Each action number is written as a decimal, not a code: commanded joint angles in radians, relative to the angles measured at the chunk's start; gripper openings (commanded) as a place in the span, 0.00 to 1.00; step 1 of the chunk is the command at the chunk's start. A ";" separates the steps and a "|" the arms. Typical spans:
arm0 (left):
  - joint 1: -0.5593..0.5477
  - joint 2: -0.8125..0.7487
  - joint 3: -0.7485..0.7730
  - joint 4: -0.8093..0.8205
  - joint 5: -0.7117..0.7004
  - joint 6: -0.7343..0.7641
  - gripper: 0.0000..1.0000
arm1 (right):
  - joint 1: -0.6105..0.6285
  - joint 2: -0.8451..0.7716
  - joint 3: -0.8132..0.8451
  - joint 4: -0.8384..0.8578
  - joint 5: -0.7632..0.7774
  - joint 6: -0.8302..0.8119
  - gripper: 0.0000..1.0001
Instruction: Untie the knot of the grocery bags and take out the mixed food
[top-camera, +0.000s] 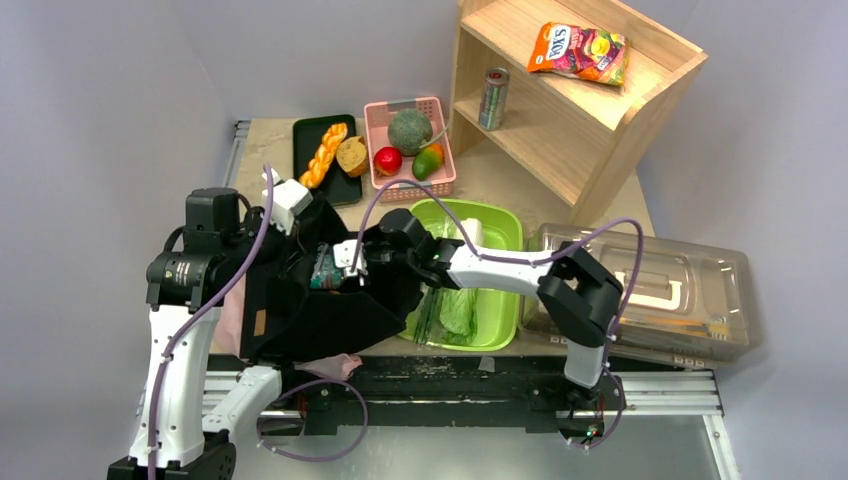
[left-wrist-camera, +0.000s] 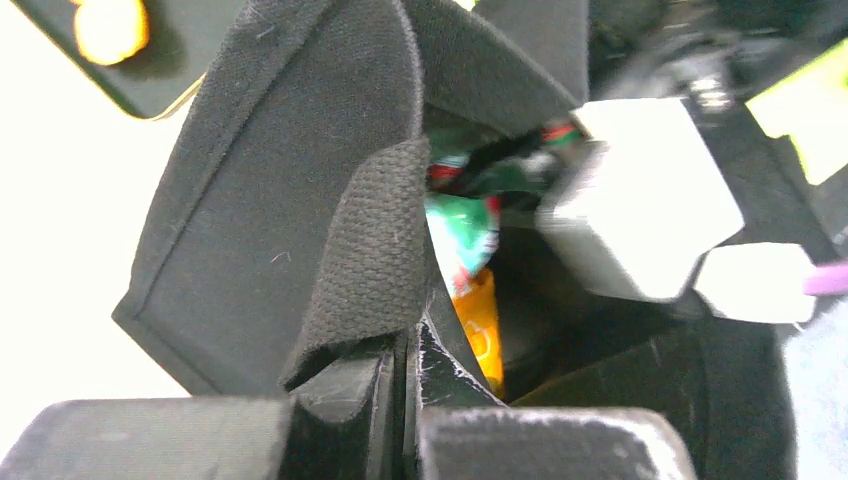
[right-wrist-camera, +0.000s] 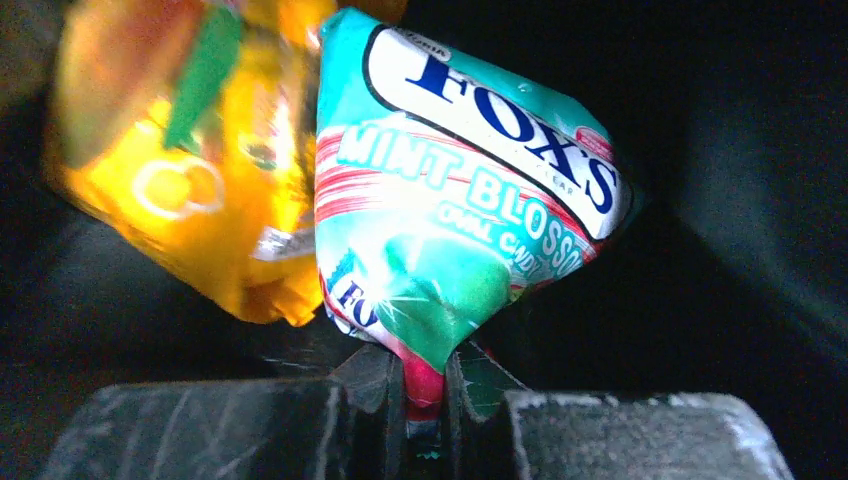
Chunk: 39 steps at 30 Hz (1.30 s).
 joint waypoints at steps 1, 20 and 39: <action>0.000 0.003 -0.014 0.106 -0.200 -0.053 0.00 | -0.002 -0.150 -0.019 0.128 -0.133 0.135 0.00; 0.002 -0.053 -0.122 0.192 -0.220 -0.045 0.00 | -0.169 -0.394 0.009 0.063 -0.238 0.438 0.00; 0.004 -0.061 -0.134 0.259 -0.226 -0.102 0.00 | -0.373 -0.359 0.505 -0.046 0.082 0.565 0.00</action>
